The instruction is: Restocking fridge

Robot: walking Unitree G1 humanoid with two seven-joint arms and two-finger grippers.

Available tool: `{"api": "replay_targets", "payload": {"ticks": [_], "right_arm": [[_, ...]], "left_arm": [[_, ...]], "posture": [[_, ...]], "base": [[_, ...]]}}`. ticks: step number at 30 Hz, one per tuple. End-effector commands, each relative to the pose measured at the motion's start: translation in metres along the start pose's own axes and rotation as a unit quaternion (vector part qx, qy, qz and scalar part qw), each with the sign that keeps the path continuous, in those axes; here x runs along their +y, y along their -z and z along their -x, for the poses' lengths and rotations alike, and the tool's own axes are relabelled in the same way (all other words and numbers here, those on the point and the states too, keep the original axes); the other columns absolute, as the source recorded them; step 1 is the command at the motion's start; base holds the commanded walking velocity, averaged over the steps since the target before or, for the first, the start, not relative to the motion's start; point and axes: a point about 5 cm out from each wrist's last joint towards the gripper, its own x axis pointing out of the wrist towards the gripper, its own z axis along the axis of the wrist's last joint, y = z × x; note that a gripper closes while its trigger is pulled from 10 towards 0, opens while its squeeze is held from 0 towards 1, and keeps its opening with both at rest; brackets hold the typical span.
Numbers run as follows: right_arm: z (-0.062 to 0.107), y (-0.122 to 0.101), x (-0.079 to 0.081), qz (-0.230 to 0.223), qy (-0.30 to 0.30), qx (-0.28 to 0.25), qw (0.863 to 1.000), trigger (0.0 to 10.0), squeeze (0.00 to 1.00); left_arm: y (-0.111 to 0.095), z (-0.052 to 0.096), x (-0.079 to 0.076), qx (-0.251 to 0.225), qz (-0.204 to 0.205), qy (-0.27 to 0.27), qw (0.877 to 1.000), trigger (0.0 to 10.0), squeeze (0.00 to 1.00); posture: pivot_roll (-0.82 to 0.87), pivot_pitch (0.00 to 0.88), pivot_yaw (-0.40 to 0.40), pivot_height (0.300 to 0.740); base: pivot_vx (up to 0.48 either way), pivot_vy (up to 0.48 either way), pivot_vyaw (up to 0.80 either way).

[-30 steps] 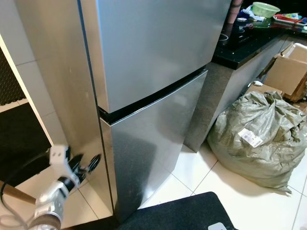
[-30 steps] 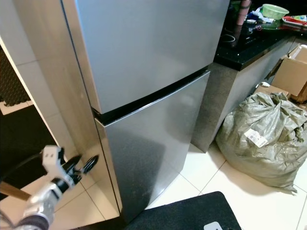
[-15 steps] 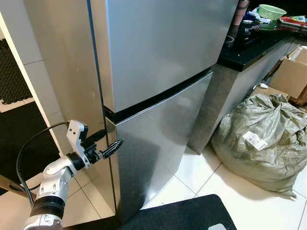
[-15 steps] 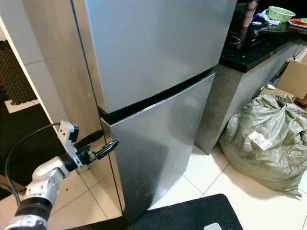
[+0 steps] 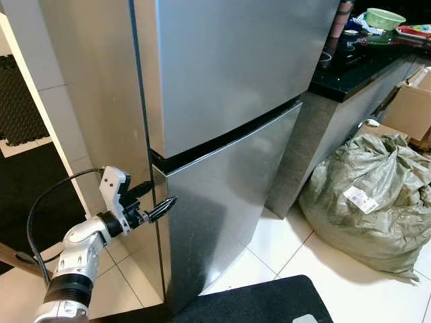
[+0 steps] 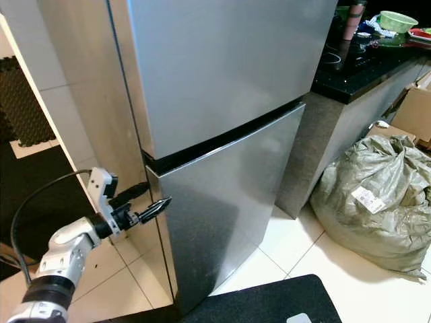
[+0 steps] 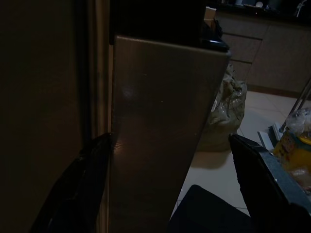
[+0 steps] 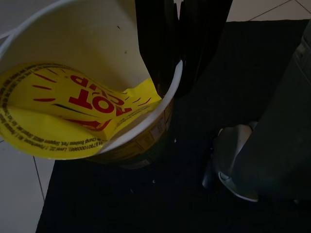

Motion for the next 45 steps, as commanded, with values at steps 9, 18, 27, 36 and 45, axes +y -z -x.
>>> {"api": "replay_targets", "payload": {"ticks": [9, 18, 27, 36, 45], "right_arm": [[0.000, 0.002, 0.002, -0.009, 0.001, 0.002, 1.000, 10.0, 0.00], [0.000, 0.004, 0.003, -0.012, 0.002, 0.004, 1.000, 10.0, 0.00], [0.000, 0.004, 0.003, -0.014, 0.003, 0.003, 1.000, 10.0, 0.00], [0.000, 0.011, 0.008, -0.015, 0.002, 0.014, 1.000, 10.0, 0.00], [0.000, 0.018, 0.009, -0.015, 0.003, 0.026, 1.000, 10.0, 0.00]], "left_arm": [[0.023, -0.044, -0.059, 0.043, 0.024, 0.158, 0.986, 10.0, 0.00], [0.018, -0.056, -0.087, 0.039, 0.043, 0.243, 0.968, 10.0, 0.00], [0.016, -0.063, -0.123, 0.030, 0.071, 0.322, 0.944, 10.0, 0.00], [0.080, -0.026, -0.129, 0.162, 0.144, 0.307, 0.927, 10.0, 0.00], [0.171, 0.063, -0.122, 0.387, 0.211, 0.146, 0.886, 10.0, 0.00]], "posture": [[-0.06, 0.000, -0.029, 0.740], [-0.07, 0.000, -0.026, 0.740], [-0.07, 0.000, -0.021, 0.740], [-0.08, 0.000, -0.010, 0.740], [-0.08, 0.000, -0.006, 0.740]], "base": [[0.000, 0.000, 0.00], [0.000, 0.000, 0.00], [0.000, 0.000, 0.00], [0.000, 0.000, 0.00], [0.000, 0.000, 0.00]]}}
